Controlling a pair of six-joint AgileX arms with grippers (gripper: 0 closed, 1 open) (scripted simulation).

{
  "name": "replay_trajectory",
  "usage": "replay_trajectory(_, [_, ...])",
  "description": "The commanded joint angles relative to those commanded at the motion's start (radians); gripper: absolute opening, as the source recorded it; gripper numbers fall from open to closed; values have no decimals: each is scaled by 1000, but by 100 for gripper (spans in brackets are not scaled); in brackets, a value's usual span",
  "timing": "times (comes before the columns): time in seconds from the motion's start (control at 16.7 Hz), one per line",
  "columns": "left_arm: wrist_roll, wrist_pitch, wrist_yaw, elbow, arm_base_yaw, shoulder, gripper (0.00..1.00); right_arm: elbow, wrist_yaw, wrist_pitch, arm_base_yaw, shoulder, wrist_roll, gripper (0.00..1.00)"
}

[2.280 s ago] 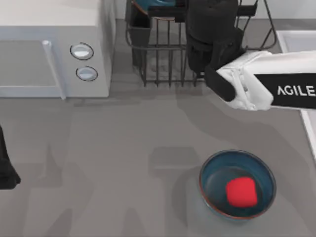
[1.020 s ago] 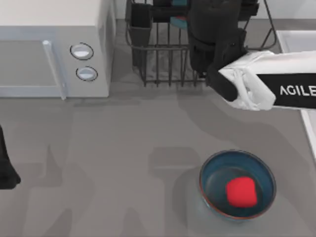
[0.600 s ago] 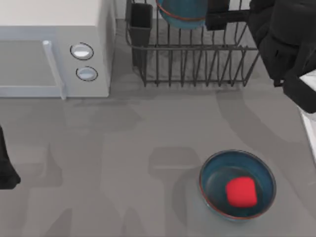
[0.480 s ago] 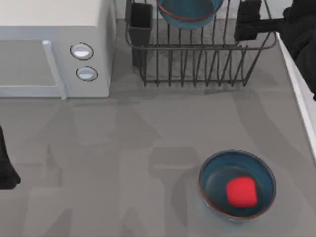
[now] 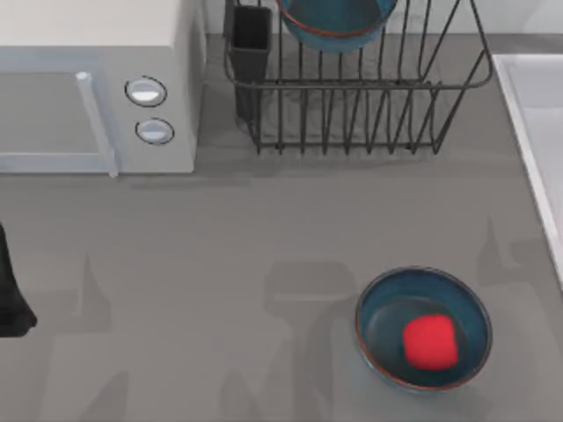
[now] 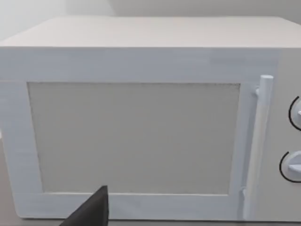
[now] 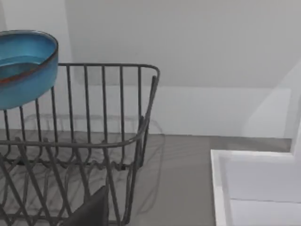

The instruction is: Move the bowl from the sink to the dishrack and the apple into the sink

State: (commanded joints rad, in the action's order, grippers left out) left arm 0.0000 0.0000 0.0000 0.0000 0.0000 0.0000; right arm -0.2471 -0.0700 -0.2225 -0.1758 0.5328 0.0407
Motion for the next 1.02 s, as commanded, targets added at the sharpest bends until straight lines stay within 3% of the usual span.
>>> replay_trajectory(0.42, [0,0,0,0,0,0,100,236,70,202,158,-483,-32,100])
replay_trajectory(1.02, [0,0,0,0,0,0,100,247,70,222,176,-533,-41,100])
